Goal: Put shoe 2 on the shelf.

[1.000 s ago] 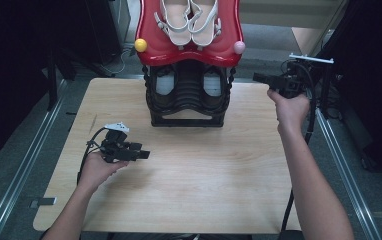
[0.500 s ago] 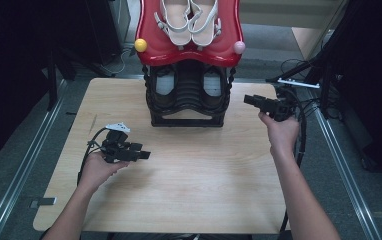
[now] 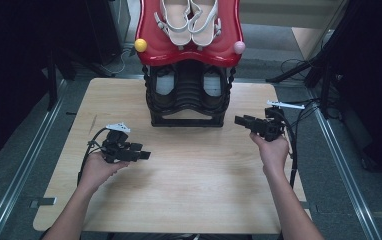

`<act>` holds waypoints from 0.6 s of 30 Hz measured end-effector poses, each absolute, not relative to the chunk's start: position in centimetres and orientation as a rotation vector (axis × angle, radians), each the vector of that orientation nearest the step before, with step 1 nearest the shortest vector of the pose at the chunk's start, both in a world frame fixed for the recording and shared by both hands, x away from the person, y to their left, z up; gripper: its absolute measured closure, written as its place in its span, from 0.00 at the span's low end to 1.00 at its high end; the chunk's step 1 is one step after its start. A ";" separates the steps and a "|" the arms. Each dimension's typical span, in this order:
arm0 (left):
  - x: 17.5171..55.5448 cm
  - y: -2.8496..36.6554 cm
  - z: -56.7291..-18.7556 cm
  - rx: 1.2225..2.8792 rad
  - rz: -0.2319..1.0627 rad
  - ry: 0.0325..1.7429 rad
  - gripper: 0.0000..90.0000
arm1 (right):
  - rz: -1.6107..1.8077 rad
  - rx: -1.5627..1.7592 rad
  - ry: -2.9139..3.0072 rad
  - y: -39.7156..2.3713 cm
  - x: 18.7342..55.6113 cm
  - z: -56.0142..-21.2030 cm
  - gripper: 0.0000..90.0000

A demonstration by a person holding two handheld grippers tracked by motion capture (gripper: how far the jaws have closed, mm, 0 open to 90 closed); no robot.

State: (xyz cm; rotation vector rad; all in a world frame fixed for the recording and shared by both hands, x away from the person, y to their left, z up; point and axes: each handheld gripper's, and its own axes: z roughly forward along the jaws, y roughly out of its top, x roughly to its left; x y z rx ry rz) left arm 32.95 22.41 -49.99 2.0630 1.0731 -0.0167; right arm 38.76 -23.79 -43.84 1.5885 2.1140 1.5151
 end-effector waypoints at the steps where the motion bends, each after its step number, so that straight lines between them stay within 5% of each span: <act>1: 32.9 22.4 -50.0 2.067 -0.015 1.073 0.45 | 1.512 1.586 2.114 -23.8 38.6 -44.2 0.58; 18: 32.9 22.0 -50.1 2.078 -0.014 1.060 0.45 | 1.525 1.591 2.163 -22.8 36.4 -48.6 0.58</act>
